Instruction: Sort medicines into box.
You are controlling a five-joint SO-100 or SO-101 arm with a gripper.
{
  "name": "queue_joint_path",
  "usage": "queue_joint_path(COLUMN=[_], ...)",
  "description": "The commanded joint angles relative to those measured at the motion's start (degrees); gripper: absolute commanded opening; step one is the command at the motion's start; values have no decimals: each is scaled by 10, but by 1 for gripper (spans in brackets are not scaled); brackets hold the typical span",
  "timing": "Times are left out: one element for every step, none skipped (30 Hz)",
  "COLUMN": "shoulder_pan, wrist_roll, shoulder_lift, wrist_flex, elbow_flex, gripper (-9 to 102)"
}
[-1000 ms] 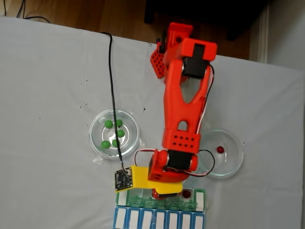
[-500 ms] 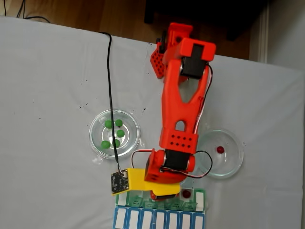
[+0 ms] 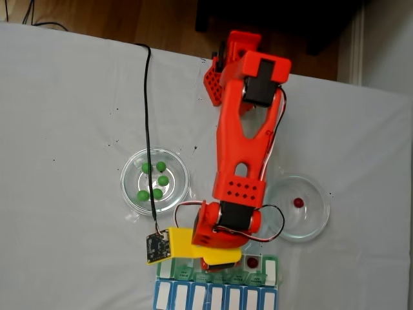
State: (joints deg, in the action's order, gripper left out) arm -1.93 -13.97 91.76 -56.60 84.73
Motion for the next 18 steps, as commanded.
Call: queue_joint_path(shoulder_pan=[-7,-7,-8,-9,-9,-9,-9,-9,-8,-8,-8,-9,-10,-10,-10,-10,-10,-11], wrist_roll=[-13,-14,-15,-15,-16,-16,-16,-16,-16,-16,-16,-16,-16,-17,-17,-17,-18,-19], shoulder_lift=[12,6,0,-5,-10,-12,-13,-15,-16,-17,-18,-20,-22,-24,-25,-25,-26,-26], wrist_flex=[-1,-3,-5,-6,-7,-7,-7,-7,-7,-7,-7,-7,-7,-7,-7,-7,-7,-7], elbow_flex=[-82,-89,-97,-104,-108,-111,-112,-113,-113,-114,-116,-119,-120,-122,-124,-125,-126,-126], gripper=[1,1,1,1,1,1,1,1,1,1,1,1,1,1,1,1,1,2])
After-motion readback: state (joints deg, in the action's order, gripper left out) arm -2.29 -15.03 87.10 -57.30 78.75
